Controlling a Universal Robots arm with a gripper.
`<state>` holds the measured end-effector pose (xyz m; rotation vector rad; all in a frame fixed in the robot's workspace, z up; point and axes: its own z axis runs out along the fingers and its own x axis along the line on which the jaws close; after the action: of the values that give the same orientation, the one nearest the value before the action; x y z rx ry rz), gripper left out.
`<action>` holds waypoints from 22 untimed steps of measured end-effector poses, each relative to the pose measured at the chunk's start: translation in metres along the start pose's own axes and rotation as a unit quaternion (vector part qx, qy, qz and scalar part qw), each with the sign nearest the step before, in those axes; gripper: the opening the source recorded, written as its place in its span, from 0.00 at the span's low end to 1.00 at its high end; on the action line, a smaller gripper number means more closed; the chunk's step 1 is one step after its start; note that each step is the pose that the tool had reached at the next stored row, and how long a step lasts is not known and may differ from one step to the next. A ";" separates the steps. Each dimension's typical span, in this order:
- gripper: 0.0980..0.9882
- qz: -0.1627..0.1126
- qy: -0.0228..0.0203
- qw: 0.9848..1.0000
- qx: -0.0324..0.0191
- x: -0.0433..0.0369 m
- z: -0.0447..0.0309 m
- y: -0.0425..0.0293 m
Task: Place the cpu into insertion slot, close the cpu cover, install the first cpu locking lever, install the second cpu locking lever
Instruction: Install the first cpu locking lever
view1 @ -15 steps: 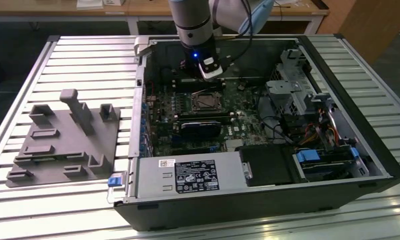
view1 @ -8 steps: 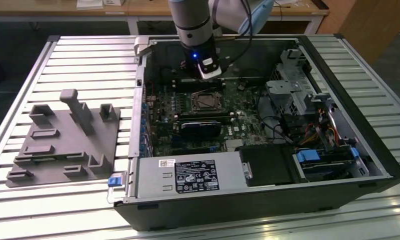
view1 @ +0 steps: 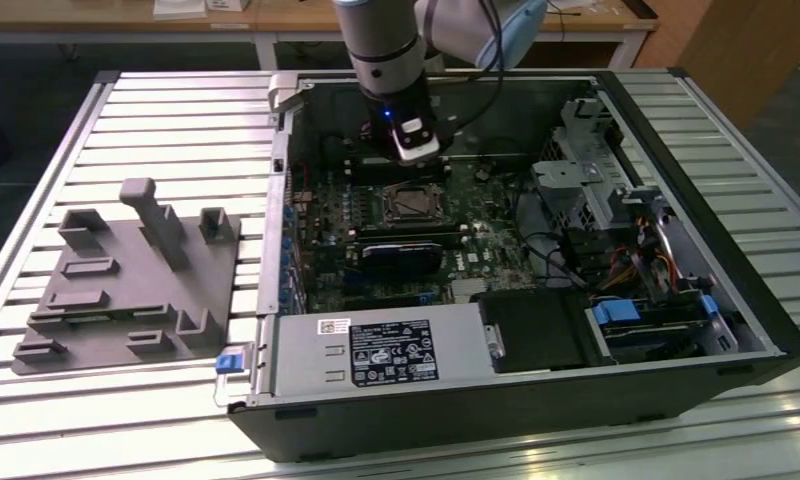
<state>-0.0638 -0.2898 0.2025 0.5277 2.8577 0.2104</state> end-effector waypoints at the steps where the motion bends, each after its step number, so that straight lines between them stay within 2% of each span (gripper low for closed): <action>1: 0.01 0.002 0.000 1.000 0.000 0.0003 0.0003 -0.0001; 12: 0.01 0.010 -0.002 1.000 0.003 0.0023 0.0034 0.0026; 22: 0.01 0.015 -0.006 1.000 0.009 0.0028 0.0056 0.0021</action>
<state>-0.0643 -0.2863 0.1969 0.5744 2.8443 0.1860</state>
